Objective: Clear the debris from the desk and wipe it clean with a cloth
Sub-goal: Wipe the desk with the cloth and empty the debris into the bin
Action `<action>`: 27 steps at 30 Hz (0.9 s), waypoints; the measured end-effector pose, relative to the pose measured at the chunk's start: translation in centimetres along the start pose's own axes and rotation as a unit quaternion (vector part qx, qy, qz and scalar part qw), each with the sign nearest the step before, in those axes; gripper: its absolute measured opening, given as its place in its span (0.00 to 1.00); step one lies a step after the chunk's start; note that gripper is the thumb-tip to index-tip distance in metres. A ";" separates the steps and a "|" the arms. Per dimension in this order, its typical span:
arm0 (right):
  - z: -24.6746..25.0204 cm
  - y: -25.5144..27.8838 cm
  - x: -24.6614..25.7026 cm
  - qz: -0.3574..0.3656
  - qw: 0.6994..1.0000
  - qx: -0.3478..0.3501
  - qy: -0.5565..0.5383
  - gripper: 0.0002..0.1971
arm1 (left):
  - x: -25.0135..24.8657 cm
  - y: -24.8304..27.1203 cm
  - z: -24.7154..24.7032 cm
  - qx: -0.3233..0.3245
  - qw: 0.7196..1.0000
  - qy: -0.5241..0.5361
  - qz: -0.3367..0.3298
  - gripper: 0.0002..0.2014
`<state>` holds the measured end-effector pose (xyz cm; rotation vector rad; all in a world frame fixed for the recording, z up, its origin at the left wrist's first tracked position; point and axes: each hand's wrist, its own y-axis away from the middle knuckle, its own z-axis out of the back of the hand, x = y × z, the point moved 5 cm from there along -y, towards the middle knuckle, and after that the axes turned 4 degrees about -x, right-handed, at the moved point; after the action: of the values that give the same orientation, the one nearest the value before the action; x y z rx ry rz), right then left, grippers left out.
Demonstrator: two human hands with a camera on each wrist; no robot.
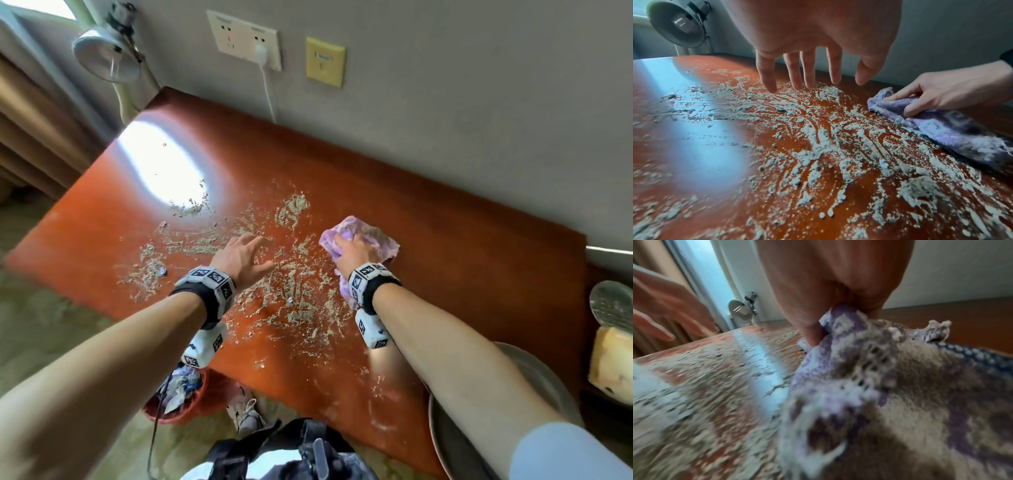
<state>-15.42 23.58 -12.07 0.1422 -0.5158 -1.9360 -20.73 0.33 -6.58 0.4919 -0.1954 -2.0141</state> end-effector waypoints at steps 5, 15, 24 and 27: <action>1.4 1.6 2.6 0.025 1.000 -0.014 -0.008 0.27 | 1.9 0.2 0.8 0.001 1.000 0.009 -0.017 0.25; 6.5 3.7 -0.8 -0.112 0.991 -0.078 -0.006 0.27 | 6.3 -0.1 3.2 0.013 0.999 0.026 -0.046 0.24; 8.6 -1.8 0.4 -0.123 0.980 -0.138 -0.078 0.24 | 8.4 -2.5 3.5 0.022 0.999 0.023 -0.024 0.24; 9.0 -4.5 1.5 -0.115 0.981 -0.135 -0.076 0.26 | 9.0 -3.8 3.4 0.028 1.000 0.013 -0.003 0.24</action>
<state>-22.83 26.35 -5.63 -0.1264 -0.3430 -2.2341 -28.91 -5.93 -7.13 0.5544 -0.2340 -2.0116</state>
